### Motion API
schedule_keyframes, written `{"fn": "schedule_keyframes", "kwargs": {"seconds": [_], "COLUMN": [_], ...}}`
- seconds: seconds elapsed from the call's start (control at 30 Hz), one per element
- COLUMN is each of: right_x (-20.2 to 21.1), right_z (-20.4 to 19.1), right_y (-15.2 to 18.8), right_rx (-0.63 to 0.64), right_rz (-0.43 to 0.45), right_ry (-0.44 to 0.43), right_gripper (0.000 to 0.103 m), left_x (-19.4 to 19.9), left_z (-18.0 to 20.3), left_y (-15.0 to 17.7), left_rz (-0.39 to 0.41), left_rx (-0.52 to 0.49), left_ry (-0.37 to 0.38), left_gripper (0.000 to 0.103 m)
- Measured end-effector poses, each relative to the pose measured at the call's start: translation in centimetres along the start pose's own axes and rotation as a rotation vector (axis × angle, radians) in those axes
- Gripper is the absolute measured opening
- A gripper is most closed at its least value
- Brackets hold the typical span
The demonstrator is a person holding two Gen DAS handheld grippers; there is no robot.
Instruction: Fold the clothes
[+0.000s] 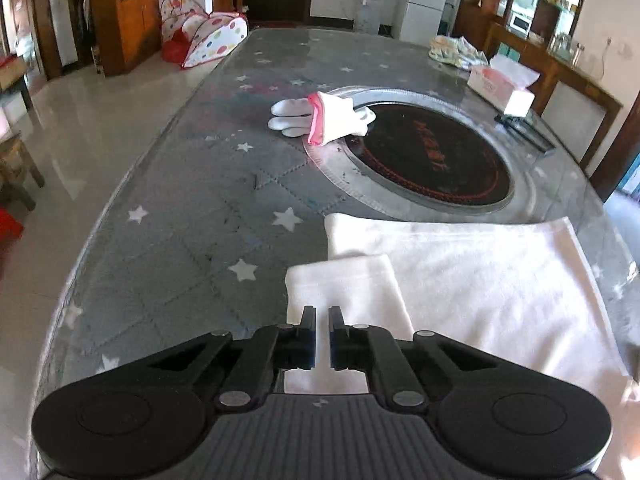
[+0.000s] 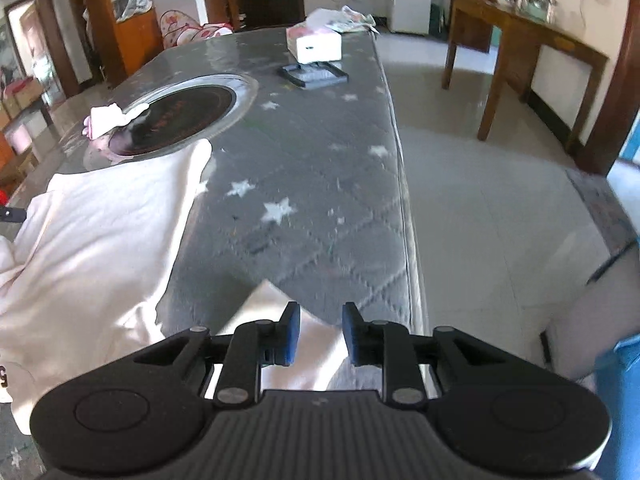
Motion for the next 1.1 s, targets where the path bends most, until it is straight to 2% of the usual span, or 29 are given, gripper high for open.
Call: {"fn": "schedule_keyframes", "kwargs": {"seconds": [0.07,0.17,0.27,0.3,0.43,0.47,0.5,0.57,0.63,0.73,0.77,0.8,0.97,1.1], "right_x": [-0.3,-0.3,0.2,0.3,0.4,0.4,0.4,0.5,0.8,1.2,1.4,1.5,1.7,1.5], "right_z": [-0.1,-0.4,-0.8,-0.9,-1.1,-1.2,-1.2,-1.2,-1.0,-0.4,-0.1,0.2,0.8,0.4], "right_y": [0.8,1.5,1.7,1.9,2.2,2.2,2.2,2.1,1.9,1.4,1.2,1.0,0.8,1.3], "right_rx": [-0.005,0.009,0.010,0.011,0.039,0.048,0.058,0.062,0.061,0.058,0.055,0.047,0.001,-0.018], "right_rz": [-0.007,0.017,0.022,0.023,0.037,0.045,0.053,0.068,0.086,0.111,0.120,0.127,0.115,0.095], "right_ry": [-0.004,0.016,0.015,0.014,0.030,0.038,0.046,0.057,0.066,0.084,0.093,0.101,0.074,0.042], "right_gripper": [0.023,0.023,0.018,0.018,0.017,0.012,0.006,0.003,0.002,0.002,0.002,0.002,0.002,0.009], "left_x": [0.4,0.4,-0.1,-0.2,-1.4,-1.8,-2.1,-2.7,-3.3,-3.5,-3.3,-3.1,-1.4,0.1], "left_z": [0.7,2.2,3.3,3.5,4.3,4.2,4.1,3.9,3.7,3.4,3.3,3.1,1.4,0.8], "left_y": [0.1,0.3,0.3,0.2,0.1,0.1,0.2,0.4,0.6,0.7,0.6,0.6,0.2,-0.1], "left_rz": [-0.003,-0.012,-0.013,-0.011,-0.023,-0.027,-0.030,-0.035,-0.041,-0.041,-0.040,-0.034,0.004,0.031], "left_rx": [0.014,-0.014,-0.039,-0.047,-0.071,-0.073,-0.074,-0.076,-0.078,-0.074,-0.070,-0.058,0.010,0.034], "left_ry": [0.046,0.064,0.044,0.034,0.001,-0.007,-0.015,-0.031,-0.047,-0.047,-0.041,-0.035,-0.018,-0.002], "left_gripper": [0.010,0.017,0.042,0.045,0.046,0.046,0.045,0.043,0.036,0.019,0.011,0.008,0.006,0.005]}}
Point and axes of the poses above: each gripper's, at about its wrist camera, not at the fingertips, and x roughly against the way its jaws point, z to its right, y to its underside, the point moved 9 cm from there along -x, roughly the way its jaws point, and after that the axes turned 15 degrees about y, right-handed, at the moved point
